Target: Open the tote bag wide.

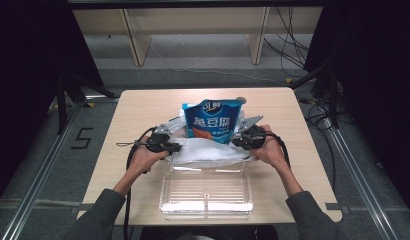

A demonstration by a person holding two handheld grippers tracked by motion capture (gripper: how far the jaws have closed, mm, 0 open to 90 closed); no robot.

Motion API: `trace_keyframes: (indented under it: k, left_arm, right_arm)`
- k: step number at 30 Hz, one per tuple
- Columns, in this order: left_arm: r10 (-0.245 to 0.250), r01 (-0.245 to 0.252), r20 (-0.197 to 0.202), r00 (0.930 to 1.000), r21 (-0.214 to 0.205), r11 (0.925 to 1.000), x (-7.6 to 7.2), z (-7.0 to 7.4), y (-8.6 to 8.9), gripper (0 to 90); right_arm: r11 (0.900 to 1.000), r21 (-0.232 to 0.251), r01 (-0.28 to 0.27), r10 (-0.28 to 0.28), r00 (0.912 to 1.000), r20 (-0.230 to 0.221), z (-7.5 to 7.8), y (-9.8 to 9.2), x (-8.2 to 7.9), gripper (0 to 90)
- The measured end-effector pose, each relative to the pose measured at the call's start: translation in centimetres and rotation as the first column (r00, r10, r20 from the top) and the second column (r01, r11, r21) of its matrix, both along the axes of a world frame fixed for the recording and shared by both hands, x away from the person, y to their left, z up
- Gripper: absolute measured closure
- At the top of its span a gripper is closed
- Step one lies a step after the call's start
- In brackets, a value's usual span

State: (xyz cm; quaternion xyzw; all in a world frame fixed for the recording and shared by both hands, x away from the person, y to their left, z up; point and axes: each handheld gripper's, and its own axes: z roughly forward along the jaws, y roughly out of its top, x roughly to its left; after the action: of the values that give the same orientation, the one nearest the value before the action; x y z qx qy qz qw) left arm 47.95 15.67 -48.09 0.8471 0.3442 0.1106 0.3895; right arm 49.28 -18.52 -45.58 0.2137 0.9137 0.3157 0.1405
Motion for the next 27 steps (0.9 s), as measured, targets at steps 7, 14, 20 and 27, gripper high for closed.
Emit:
trace_keyframes:
  k: [7, 14, 20, 27]
  left_arm:
    - [-0.004, 0.004, -0.040, 0.9992, 0.013, 0.9999, 0.9, -1.1, 0.1, 85.4]
    - [0.012, -0.012, -0.035, 0.9993, 0.008, 0.9999, 0.7, -0.7, 0.1, 79.4]
    - [0.022, -0.021, 0.013, 0.9997, -0.082, 0.9964, 0.0, 2.8, 1.1, 59.6]
    - [0.105, -0.088, 0.106, 0.9888, -0.160, 0.9833, -0.6, 6.2, 3.1, 53.1]
  right_arm:
    - [0.9990, 0.007, 0.045, -0.044, 0.9982, -0.040, -1.6, 0.2, 1.0, 89.2]
    - [0.9969, 0.042, 0.066, -0.065, 0.9977, -0.017, -0.9, -0.3, 1.0, 78.1]
    - [0.9842, 0.145, 0.101, -0.105, 0.9944, 0.016, 2.5, -1.9, 0.4, 62.7]
    - [0.9603, 0.182, 0.211, -0.231, 0.9679, 0.098, 4.8, -4.3, 0.4, 59.3]
